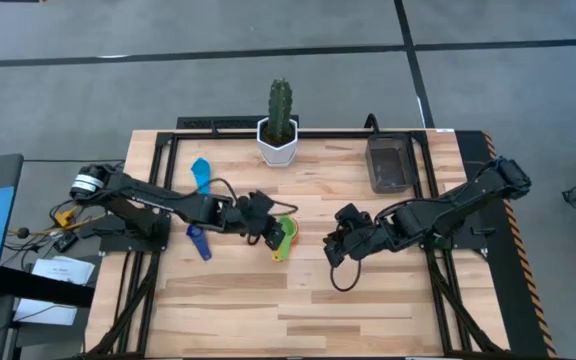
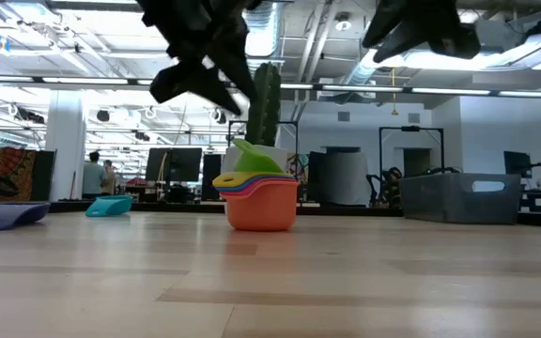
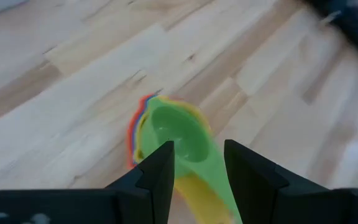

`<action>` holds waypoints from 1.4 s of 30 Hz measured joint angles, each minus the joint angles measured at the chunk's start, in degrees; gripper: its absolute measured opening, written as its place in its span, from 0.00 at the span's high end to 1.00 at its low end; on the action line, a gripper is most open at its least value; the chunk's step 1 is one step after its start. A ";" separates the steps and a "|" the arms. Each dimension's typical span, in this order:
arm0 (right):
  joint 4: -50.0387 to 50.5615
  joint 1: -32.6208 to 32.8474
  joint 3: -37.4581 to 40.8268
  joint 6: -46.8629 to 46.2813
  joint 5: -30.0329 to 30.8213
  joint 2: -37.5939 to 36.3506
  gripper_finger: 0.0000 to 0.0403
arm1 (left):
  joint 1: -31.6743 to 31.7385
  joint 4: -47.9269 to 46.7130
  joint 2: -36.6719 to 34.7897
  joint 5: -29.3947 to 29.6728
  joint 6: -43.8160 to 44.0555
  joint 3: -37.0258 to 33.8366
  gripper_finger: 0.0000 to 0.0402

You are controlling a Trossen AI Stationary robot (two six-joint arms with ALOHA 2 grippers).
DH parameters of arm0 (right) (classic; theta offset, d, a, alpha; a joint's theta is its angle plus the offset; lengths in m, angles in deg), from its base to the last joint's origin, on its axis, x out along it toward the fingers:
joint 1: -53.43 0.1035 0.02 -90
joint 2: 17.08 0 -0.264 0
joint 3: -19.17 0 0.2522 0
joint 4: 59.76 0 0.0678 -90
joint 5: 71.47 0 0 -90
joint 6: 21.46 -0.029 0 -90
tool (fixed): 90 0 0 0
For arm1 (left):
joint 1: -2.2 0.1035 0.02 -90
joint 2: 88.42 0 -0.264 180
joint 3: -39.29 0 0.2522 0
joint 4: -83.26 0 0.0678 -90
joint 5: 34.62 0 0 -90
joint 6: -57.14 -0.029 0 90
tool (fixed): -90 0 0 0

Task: Nest measuring cups in basket
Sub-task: Stack the green measuring cup on top of the yellow measuring cup

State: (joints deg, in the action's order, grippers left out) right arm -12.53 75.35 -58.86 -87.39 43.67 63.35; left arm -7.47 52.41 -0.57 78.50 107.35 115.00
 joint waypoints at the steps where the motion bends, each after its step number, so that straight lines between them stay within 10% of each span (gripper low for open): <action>1: -1.33 -0.02 0.00 0.07 -0.07 0.55 0.70 | -0.49 -0.51 0.96 0.46 1.17 0.31 0.68; 29: -12.74 -0.53 -0.04 2.99 -5.70 6.48 0.70 | -1.53 -3.66 4.50 8.17 5.22 0.51 0.68; 42: -12.42 -0.53 -0.04 3.43 -5.64 6.48 0.70 | 2.58 -2.72 6.30 1.30 2.53 0.53 0.68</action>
State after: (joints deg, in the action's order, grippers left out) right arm -24.95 74.82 -58.90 -83.96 38.04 69.83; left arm -4.89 49.70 5.73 79.80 109.88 115.53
